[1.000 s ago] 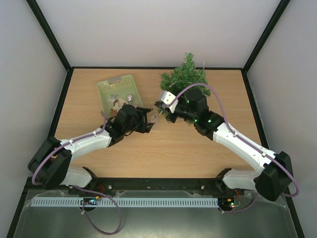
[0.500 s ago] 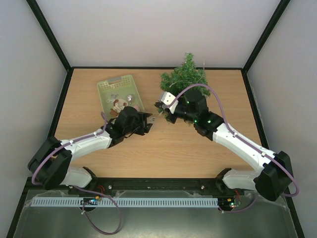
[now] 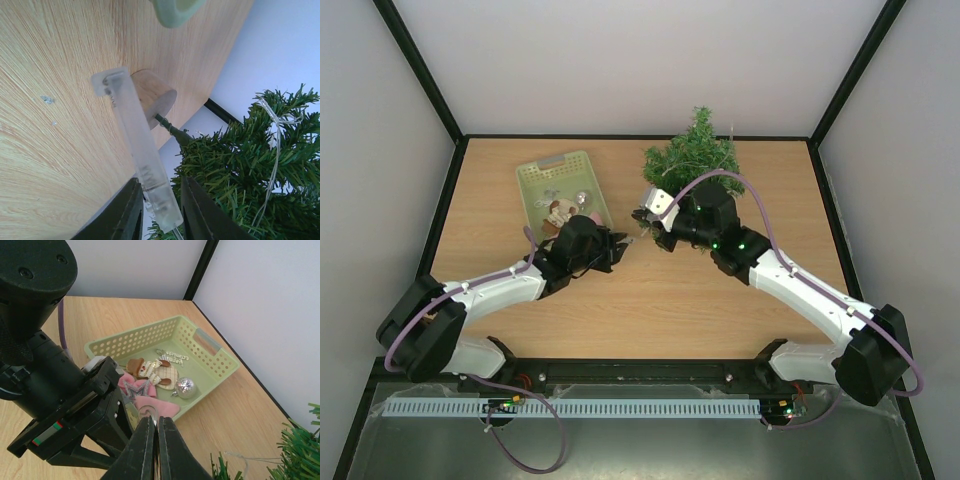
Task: Decorate the small christmas tree
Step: Wrap the decoration item around the Christmas tree.
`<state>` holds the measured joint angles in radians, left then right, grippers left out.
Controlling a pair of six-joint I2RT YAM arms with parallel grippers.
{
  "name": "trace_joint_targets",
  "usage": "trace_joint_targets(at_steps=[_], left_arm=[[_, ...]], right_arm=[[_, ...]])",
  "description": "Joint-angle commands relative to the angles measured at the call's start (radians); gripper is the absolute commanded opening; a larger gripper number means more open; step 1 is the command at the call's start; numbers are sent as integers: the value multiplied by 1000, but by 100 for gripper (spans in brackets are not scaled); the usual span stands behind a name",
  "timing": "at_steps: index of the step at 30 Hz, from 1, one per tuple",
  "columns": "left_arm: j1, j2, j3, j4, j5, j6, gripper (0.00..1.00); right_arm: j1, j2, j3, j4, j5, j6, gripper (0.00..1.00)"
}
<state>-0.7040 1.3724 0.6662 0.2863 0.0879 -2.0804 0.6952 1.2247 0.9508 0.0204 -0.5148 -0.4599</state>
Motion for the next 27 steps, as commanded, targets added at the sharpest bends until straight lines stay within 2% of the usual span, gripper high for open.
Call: trace_joint_targets(at_steps=[1,7,11,13,16,21,27], left_arm=[[3,-5,-17,14,-14,-210,21],[7,-13,-6,2,-27,-176,20],[16,-22,31,-32,-68,-88,18],[27,-27,77,-107,-85,-23,17],[35,-53,114,-132,-145,70,15],[52,-90,150,-162,-240,242,14],[82,-117,152,-143,-281,413,13]], right_arm=[[7,-34,-20,7,-9,4,2],[7,-45,-35,4,-2,12,2],[7,-63,-69,33,6,61,3],[7,-74,-91,72,20,137,9],[6,-103,-119,85,48,264,23],[7,-189,-153,18,38,439,46],[7,-311,-164,-93,80,553,57]])
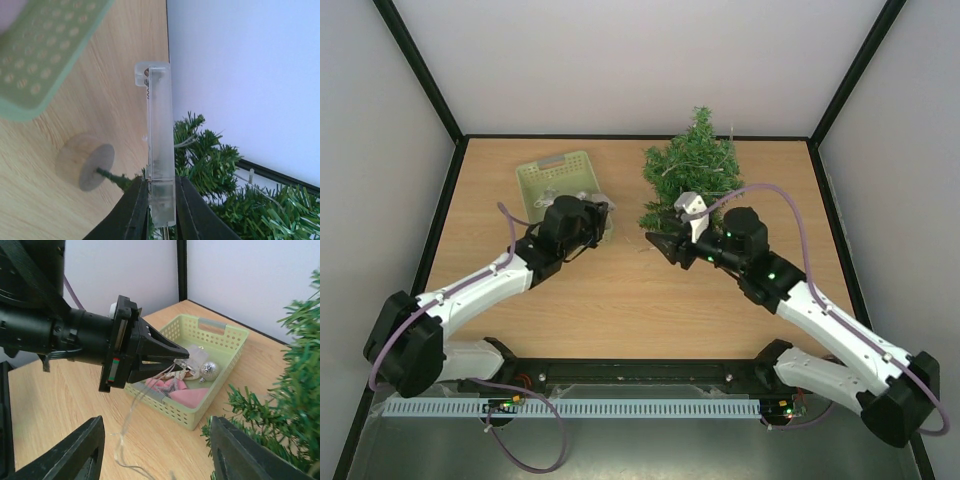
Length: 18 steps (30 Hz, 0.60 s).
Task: Decorate the small christmas tree
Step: Wrap the decoration item around the Christmas tree.
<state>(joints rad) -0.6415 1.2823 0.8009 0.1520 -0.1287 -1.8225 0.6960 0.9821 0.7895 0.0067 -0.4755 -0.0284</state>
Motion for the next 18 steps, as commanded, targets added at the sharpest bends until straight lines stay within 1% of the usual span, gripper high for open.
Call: trace_joint_targets(at_steps=[1,4,7,9,10,12,18], left_arm=[[25,-33,22,-6,-70,178,13],[39,-48,46,6,-85,269,13],[46,-55,87,-1,-94,365,11],[45,-61,112,-4,-107,427,11],[46,-65,122,-11,-116,450,11],[46,-70,138,-27,-128,479,11],[46,-69,159,5,-106,552,10]], right_arm=[[7,-85,1,-96,74,139,58],[6,-118,18,-140,206,191,62],[4,-128,45,-192,410,258,63],[-11,-128,47,-195,493,287,63],[-28,-123,49,-197,512,303,63],[-96,-114,55,-194,507,336,63],[-410,-104,33,-109,346,429,62]])
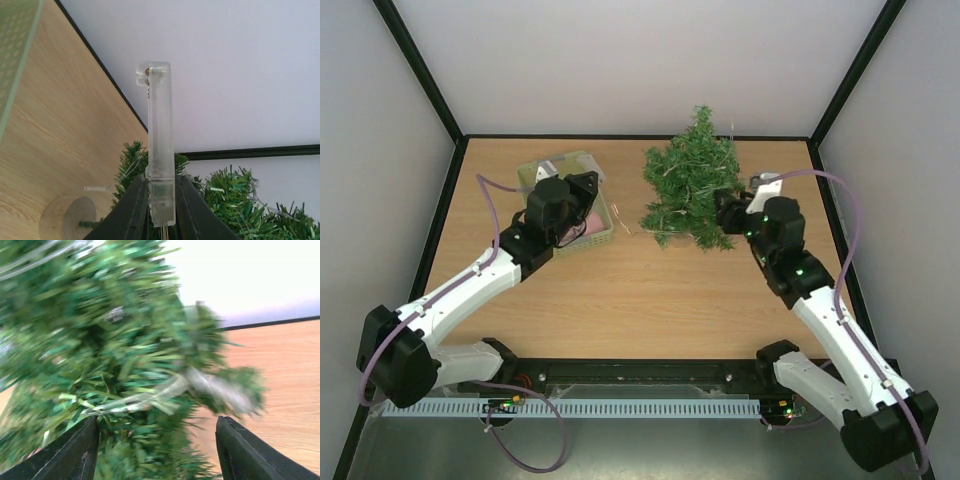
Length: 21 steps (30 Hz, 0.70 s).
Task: Decorate the small christmas tree
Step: Wrap the decoration item around the Christmas tree.
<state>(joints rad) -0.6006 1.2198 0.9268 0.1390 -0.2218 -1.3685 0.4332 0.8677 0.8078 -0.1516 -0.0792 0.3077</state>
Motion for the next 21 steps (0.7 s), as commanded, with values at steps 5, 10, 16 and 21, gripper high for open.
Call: trace_joint_targets(at_steps=[5,10,16,21], left_arm=[[5,-2,68,53,5,167,10],[5,-11,81,56,-17,218,10],[5,-9,53,72,-27,218,10],[5,22,50,103,-22,232,10]], right_arm=[[-399,118,-80,181,-202,271,58],[-539,272,-155,302,-424,403,49],[-539,216,-121,235,-444,275,49],[-539,141,-100,110,-172,276,48]])
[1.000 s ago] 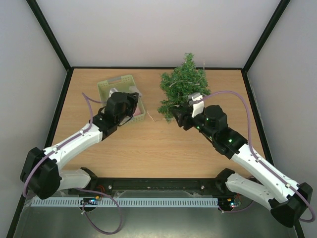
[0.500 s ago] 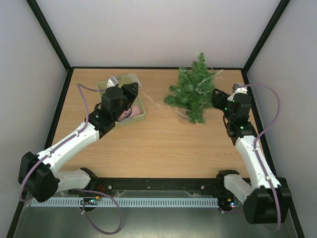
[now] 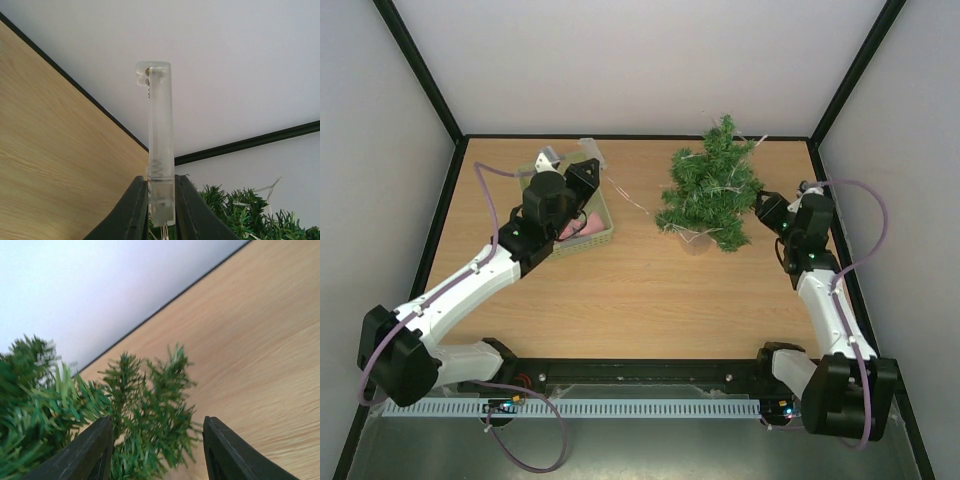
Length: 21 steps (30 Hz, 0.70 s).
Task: Decorate the small christmas tree
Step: Wrap the decoration item around the Christmas tree.
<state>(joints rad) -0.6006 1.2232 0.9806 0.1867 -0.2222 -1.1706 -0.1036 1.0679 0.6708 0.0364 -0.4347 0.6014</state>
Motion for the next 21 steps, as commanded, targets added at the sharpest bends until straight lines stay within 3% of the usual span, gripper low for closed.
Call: trace_joint_targets(at_steps=[1,8,21], left_arm=[[5,26,-2,63,-19,46,10],[5,79,20,77,3,138,9],[5,118,46,82,54,269,9]], right_arm=[[-2,-69,30,-76,221,-9,48],[-11,-18,5,-43,299,23,49],[-133,273,-83,218,-13,133,43]])
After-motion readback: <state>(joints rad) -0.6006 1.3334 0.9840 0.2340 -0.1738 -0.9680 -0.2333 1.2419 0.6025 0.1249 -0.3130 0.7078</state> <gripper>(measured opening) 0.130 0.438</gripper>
